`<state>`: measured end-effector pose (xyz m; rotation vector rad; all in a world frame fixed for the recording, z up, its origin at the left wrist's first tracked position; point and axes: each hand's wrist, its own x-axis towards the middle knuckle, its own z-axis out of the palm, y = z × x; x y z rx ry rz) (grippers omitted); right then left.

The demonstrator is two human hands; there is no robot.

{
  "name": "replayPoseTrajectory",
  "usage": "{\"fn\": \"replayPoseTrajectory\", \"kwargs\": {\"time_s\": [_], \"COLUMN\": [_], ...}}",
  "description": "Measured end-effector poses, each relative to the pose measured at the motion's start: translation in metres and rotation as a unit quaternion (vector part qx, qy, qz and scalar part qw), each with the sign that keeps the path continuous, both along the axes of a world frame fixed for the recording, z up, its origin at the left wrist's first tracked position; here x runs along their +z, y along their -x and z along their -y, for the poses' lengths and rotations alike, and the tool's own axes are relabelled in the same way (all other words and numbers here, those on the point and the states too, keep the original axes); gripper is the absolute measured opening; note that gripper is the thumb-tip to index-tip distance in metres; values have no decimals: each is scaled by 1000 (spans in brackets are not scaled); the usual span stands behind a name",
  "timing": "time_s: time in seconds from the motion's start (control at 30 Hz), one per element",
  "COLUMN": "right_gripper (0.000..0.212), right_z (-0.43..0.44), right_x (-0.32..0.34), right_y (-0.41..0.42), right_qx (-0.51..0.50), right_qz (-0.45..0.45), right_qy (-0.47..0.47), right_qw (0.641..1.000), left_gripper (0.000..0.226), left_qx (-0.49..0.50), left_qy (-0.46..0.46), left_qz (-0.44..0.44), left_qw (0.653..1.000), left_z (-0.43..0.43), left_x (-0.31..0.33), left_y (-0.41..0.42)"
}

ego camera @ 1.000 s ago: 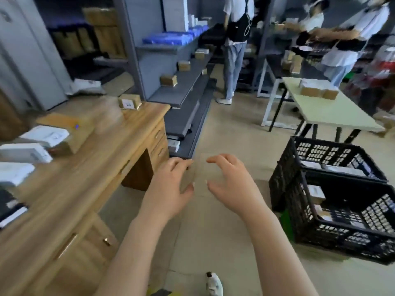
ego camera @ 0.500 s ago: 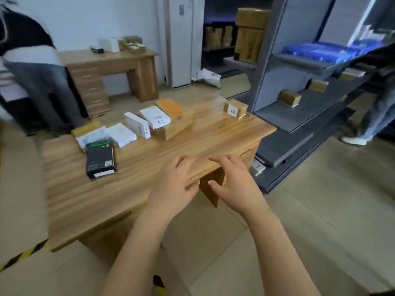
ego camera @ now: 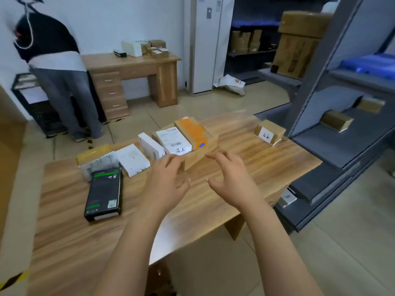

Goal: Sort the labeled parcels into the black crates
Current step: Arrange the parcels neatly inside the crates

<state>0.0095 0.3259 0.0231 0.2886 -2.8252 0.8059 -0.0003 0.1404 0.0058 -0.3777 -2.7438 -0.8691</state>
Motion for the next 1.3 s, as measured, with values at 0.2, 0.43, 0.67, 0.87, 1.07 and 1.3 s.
{"fn": "replayPoseTrajectory", "kwargs": {"time_s": [0.2,0.43,0.67,0.87,1.07,1.3], "right_gripper": [59,61,60,67,76,69], "right_z": [17,28,34,41,42,45], "right_x": [-12,-54,-105,-135,-149,-150], "right_y": [95,190,281,331,344,337], "right_qx": [6,41,89,177,181,153], "right_qz": [19,73,137,183,171,157], "right_qy": [1,-18,-57,-115,-136,-52], "right_qw": [1000,996,985,960,959,974], "left_gripper": [52,61,77,89,96,89], "left_qx": [30,83,119,124,128,143], "left_qy": [-1,10,32,42,42,-10], "left_qz": [17,81,166,201,232,224], "left_qw": [999,993,979,971,963,964], "left_z": [23,30,23,21,19,19], "left_x": [-5,-46,-93,-118,-131,-138], "left_y": [93,169,234,266,275,270]}}
